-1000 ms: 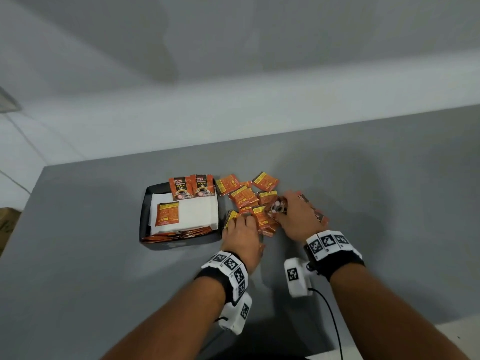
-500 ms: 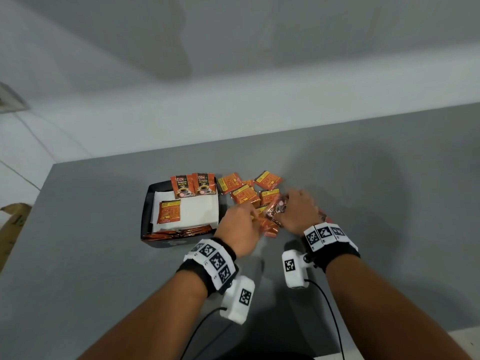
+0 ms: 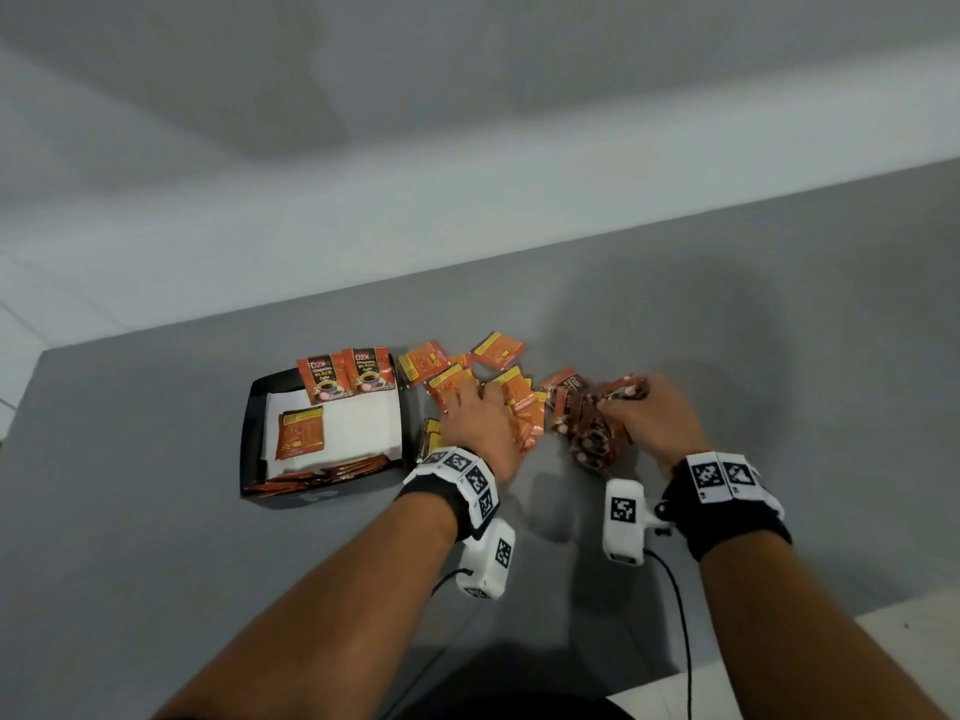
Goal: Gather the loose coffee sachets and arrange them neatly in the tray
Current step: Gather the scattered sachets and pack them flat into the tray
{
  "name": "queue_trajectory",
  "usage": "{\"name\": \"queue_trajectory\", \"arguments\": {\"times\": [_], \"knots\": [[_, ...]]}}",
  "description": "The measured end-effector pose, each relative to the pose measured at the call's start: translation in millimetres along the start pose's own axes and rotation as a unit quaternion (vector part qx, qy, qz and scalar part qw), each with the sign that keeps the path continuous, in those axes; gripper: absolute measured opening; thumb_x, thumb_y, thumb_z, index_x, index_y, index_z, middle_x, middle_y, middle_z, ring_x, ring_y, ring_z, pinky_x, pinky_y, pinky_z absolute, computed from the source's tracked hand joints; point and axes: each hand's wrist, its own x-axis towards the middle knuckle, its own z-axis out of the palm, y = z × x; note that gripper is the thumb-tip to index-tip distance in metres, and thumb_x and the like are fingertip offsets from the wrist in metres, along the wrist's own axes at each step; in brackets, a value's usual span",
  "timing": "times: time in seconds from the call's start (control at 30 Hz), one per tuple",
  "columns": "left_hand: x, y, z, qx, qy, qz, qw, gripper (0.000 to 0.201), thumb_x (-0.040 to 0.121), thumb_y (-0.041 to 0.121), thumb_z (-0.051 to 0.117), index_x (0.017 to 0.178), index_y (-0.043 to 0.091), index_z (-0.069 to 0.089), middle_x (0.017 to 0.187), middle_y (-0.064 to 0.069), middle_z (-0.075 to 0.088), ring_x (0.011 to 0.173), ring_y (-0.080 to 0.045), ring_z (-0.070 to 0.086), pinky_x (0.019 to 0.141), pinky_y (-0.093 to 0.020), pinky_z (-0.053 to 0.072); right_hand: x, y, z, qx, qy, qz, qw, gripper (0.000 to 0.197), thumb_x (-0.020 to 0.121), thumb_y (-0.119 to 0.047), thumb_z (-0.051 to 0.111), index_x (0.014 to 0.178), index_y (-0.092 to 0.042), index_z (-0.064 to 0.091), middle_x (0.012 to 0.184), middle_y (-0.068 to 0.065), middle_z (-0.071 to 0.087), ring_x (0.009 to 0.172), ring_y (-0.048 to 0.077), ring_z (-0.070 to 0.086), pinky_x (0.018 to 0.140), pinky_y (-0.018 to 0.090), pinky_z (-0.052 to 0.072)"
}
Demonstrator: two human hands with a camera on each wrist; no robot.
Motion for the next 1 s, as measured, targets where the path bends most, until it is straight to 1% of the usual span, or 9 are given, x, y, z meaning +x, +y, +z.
{"name": "queue_trajectory", "arguments": {"times": [0.07, 0.13, 0.2, 0.3, 0.4, 0.53, 0.63, 0.83, 1.0], "knots": [[-5.7, 0.6, -5.0, 0.006, 0.009, 0.021, 1.000, 0.072, 0.081, 0.041, 0.073, 0.138, 0.015, 0.038, 0.144, -0.012, 0.040, 0.134, -0.034, 0.034, 0.111, -0.047, 0.033, -2.6, 6.6, 4.8, -0.040, -0.019, 0.005, 0.999, 0.017, 0.083, -0.010, 0.071, 0.073, -0.024, 0.071, 0.073, -0.004, 0.071, 0.074, 0.014, 0.067, 0.064, 0.024, 0.047], [-11.0, -1.4, -11.7, -0.033, 0.008, 0.033, 0.999, 0.057, 0.085, 0.034, 0.067, 0.133, 0.016, 0.041, 0.139, -0.009, 0.049, 0.131, -0.032, 0.040, 0.109, -0.048, 0.035, -3.8, 9.2, 13.1, -0.093, -0.052, -0.010, 0.994, 0.010, 0.084, -0.010, 0.069, 0.082, -0.019, 0.072, 0.077, 0.002, 0.070, 0.077, 0.021, 0.066, 0.064, 0.025, 0.043], [-14.1, -8.3, -18.7, -0.099, 0.010, 0.032, 0.994, 0.041, 0.087, 0.024, 0.063, 0.124, 0.017, 0.046, 0.125, -0.008, 0.058, 0.120, -0.030, 0.051, 0.101, -0.049, 0.045, -3.4, 13.5, 23.3, -0.151, -0.048, -0.011, 0.987, 0.009, 0.083, -0.016, 0.069, 0.089, -0.010, 0.071, 0.085, 0.010, 0.070, 0.085, 0.029, 0.068, 0.070, 0.029, 0.046], [-19.3, -21.4, -28.1, -0.131, -0.001, 0.036, 0.991, 0.027, 0.091, 0.025, 0.056, 0.115, 0.017, 0.048, 0.113, -0.007, 0.058, 0.108, -0.028, 0.057, 0.092, -0.048, 0.051, -1.7, 23.0, 35.9, -0.180, 0.014, 0.032, 0.983, 0.041, 0.076, -0.027, 0.074, 0.109, -0.005, 0.063, 0.110, 0.016, 0.061, 0.108, 0.035, 0.059, 0.090, 0.036, 0.047], [-33.0, -28.1, -28.8, -0.027, -0.053, 0.038, 0.997, 0.046, 0.092, 0.040, 0.055, 0.128, 0.012, 0.045, 0.128, -0.012, 0.048, 0.121, -0.031, 0.047, 0.103, -0.049, 0.044, -4.5, 28.2, 43.9, -0.182, 0.077, 0.034, 0.980, 0.051, 0.074, -0.022, 0.080, 0.117, -0.005, 0.057, 0.122, 0.022, 0.048, 0.112, 0.041, 0.050, 0.097, 0.040, 0.043], [-50.8, -29.5, -7.4, 0.073, -0.080, 0.023, 0.994, 0.068, 0.090, 0.044, 0.060, 0.143, 0.012, 0.034, 0.143, -0.013, 0.036, 0.133, -0.034, 0.034, 0.108, -0.047, 0.040, -6.0, 26.9, 46.3, -0.180, 0.051, 0.017, 0.982, 0.046, 0.074, -0.028, 0.078, 0.110, -0.007, 0.059, 0.113, 0.016, 0.058, 0.110, 0.036, 0.054, 0.095, 0.042, 0.044], [-56.0, -31.4, 4.6, 0.076, -0.060, 0.018, 0.995, 0.071, 0.089, 0.042, 0.063, 0.147, 0.015, 0.030, 0.149, -0.011, 0.032, 0.137, -0.033, 0.030, 0.109, -0.047, 0.039, 3.7, 40.1, 43.2, -0.122, 0.014, 0.023, 0.992, 0.049, 0.061, -0.046, 0.070, 0.099, -0.015, 0.064, 0.091, 0.000, 0.069, 0.087, 0.023, 0.070, 0.076, 0.037, 0.057], [-60.7, -35.8, 7.5, 0.044, -0.064, 0.021, 0.997, 0.072, 0.091, 0.042, 0.062, 0.147, 0.014, 0.028, 0.151, -0.012, 0.026, 0.140, -0.036, 0.023, 0.114, -0.048, 0.036, -4.8, 18.9, 27.4, 0.016, 0.055, 0.027, 0.998, 0.036, 0.075, -0.018, 0.078, 0.107, -0.013, 0.061, 0.097, 0.001, 0.067, 0.088, 0.018, 0.064, 0.076, 0.032, 0.048], [-62.7, -35.8, 7.3, 0.068, -0.065, 0.026, 0.995, 0.074, 0.092, 0.045, 0.060, 0.150, 0.014, 0.026, 0.152, -0.013, 0.027, 0.140, -0.038, 0.023, 0.117, -0.046, 0.029, 2.5, 10.4, 33.9, -0.062, 0.035, 0.022, 0.997, 0.012, 0.072, -0.012, 0.072, 0.075, -0.002, 0.068, 0.067, 0.010, 0.067, 0.058, 0.018, 0.060, 0.049, 0.023, 0.039]]}}
